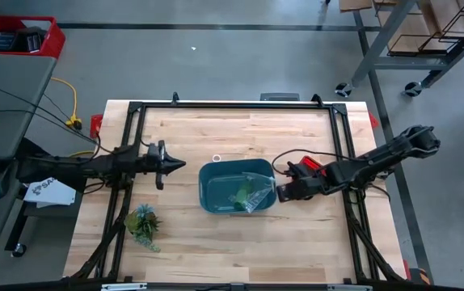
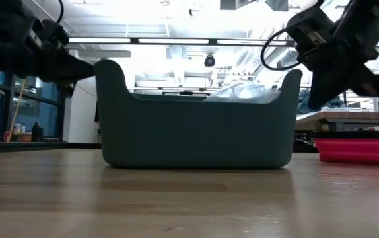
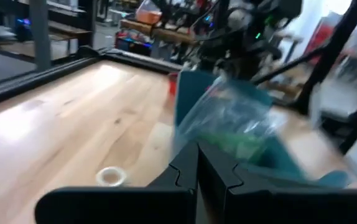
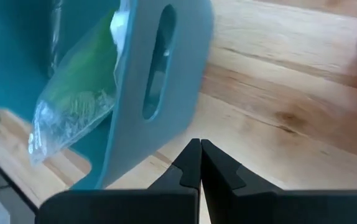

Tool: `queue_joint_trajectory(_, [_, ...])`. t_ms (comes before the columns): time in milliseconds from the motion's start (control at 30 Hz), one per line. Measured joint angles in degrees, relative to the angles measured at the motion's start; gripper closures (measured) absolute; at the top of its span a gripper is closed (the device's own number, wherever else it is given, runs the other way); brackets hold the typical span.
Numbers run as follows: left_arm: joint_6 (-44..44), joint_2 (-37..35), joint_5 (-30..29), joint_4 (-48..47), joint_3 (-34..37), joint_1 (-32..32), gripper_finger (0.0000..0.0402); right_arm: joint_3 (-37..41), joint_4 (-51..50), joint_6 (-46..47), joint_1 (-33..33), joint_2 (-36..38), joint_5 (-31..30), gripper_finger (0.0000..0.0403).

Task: Roll bandage
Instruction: Move the blue bin to the center of the table

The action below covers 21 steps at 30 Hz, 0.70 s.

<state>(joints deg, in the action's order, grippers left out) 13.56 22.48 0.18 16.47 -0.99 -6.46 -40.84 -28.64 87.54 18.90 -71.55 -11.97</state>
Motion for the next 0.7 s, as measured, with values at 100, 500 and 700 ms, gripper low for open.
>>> queue_joint_trajectory(100, [-5.2,0.4,-1.1,-2.9,0.0,0.0,0.0401,2.9,5.6,-1.7,0.0,0.0,-0.3,0.0403])
queue_joint_trajectory(500, [-10.7,1.4,5.6,-5.5,0.3,0.8,0.0401,7.0,15.9,-21.3,0.0,0.0,-0.6,0.0403])
queue_joint_trajectory(700, [-18.1,1.1,1.4,-3.2,0.3,0.8,0.0401,7.0,16.8,-24.8,0.0,0.0,-0.5,0.0403])
